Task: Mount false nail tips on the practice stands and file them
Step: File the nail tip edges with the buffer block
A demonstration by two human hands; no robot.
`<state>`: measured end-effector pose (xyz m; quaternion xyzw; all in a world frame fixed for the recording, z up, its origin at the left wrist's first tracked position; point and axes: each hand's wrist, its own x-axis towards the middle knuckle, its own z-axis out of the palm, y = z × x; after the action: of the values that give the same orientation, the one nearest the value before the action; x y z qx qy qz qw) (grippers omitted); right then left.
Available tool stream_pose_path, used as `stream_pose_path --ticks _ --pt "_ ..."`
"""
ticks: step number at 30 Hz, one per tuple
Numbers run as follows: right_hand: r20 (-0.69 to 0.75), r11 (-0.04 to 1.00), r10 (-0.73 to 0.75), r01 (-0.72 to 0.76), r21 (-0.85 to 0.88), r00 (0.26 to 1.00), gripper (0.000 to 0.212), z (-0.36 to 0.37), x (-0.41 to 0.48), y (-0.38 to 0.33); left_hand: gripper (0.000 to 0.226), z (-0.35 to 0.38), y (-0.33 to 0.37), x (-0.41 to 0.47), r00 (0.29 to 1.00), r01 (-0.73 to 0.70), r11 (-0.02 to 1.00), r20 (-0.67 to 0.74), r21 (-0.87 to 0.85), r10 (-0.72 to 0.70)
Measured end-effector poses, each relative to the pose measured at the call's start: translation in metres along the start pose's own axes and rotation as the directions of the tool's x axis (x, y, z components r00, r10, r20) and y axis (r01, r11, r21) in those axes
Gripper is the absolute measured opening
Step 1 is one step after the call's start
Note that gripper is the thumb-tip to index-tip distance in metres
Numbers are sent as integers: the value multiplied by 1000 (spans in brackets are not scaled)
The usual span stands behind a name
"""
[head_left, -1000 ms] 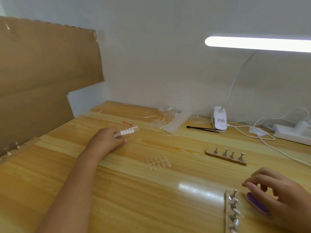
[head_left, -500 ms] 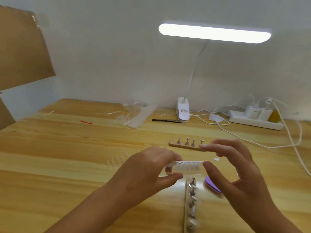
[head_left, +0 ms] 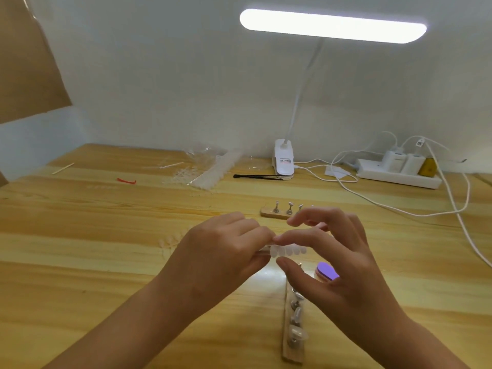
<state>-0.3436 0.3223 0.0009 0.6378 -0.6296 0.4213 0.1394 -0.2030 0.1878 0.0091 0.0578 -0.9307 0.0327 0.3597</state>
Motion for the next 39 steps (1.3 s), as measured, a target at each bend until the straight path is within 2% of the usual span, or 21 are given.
stream_pose_path --ticks 9,13,16,21,23,25,28,29,31,33,35,37,39 --pt "-12 991 -73 71 -117 997 23 0 4 -1 22 -2 2 0 1000 29 1000 -8 -1 -29" --pt "-90 998 -30 26 -51 995 18 0 8 -6 21 -1 1 1 999 -14 994 -44 105 19" --pt "-63 996 -43 37 -80 997 22 0 8 -6 16 -1 0 0 999 -18 994 -48 112 24" --pt "-34 991 -65 61 -118 997 15 2 8 -7 23 0 1 -1 1000 -25 995 -14 99 27" --pt "-31 999 -5 4 -40 1000 13 3 9 -7 20 1 0 -3 999 -49 989 1 140 49" --pt "-24 973 163 -157 170 986 11 2 10 -8 17 2 -1 -3 998 -65 981 12 184 64" --pt "54 750 424 -384 539 904 17 -5 13 -5 19 -2 -9 1 999 -39 978 -27 204 45" --pt "73 681 480 -424 596 874 18 -7 13 -1 24 -6 -17 3 998 10 980 -70 201 5" --pt "90 619 545 -473 627 833 22 -12 12 6 34 -19 -43 3 977 172 958 -167 228 -136" --pt "98 577 569 -481 660 817 22 -15 12 12 39 -32 -76 -2 930 359 884 -192 300 -313" --pt "98 558 575 -477 680 813 20 -18 12 17 46 -39 -105 -15 817 564 739 -118 370 -564" --pt "97 573 571 -480 664 815 21 -21 12 22 53 -38 -129 -30 590 719 541 27 437 -807" --pt "106 592 570 -497 634 815 23 -23 13 26 59 -34 -145 -41 370 785 419 198 456 -908"
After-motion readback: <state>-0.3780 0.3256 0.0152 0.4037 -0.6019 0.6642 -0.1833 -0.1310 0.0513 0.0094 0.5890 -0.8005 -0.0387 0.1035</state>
